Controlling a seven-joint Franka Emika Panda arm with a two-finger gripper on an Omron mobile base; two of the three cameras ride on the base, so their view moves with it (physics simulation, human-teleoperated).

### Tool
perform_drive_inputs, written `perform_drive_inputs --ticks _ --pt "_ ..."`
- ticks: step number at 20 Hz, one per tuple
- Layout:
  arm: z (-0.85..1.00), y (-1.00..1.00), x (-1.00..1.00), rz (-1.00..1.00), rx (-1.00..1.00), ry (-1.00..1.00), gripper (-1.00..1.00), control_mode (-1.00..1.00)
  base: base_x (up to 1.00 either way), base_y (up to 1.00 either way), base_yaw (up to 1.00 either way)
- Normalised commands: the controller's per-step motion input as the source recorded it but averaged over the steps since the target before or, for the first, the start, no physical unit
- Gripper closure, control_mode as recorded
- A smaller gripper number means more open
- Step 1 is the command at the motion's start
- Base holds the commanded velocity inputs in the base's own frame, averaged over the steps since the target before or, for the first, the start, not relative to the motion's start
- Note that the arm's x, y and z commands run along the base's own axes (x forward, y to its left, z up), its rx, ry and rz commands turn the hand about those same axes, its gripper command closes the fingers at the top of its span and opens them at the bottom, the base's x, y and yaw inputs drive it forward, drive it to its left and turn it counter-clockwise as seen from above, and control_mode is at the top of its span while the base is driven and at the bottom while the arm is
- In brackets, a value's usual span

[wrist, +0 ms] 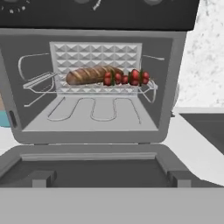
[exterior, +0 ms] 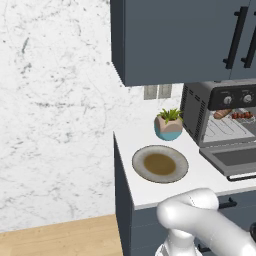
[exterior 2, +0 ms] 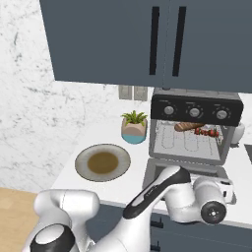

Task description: Pick up the kebab skewer and baguette bread, and place them inside the toaster oven. Close the toaster oven door and start by setting the timer.

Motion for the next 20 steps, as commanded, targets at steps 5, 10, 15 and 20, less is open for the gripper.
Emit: perform_drive_inputs --ticks 5,10,15,20 --pt "0.0 -0.05 -0.54 0.0 -0.02 0.0 -1.0 -1.0 0.0 0.0 0.0" --pt "0.0 -0.26 -0.58 0.0 0.0 0.0 -1.0 -1.0 0.0 0.0 0.0" --pt "-0.02 -0.28 -0.48 0.0 0.0 0.0 -1.0 -1.0 0.0 0.0 0.0" --pt "-0.08 -0.36 -0.3 0.0 0.0 0.0 -1.0 -1.0 0.0 0.0 0.0"
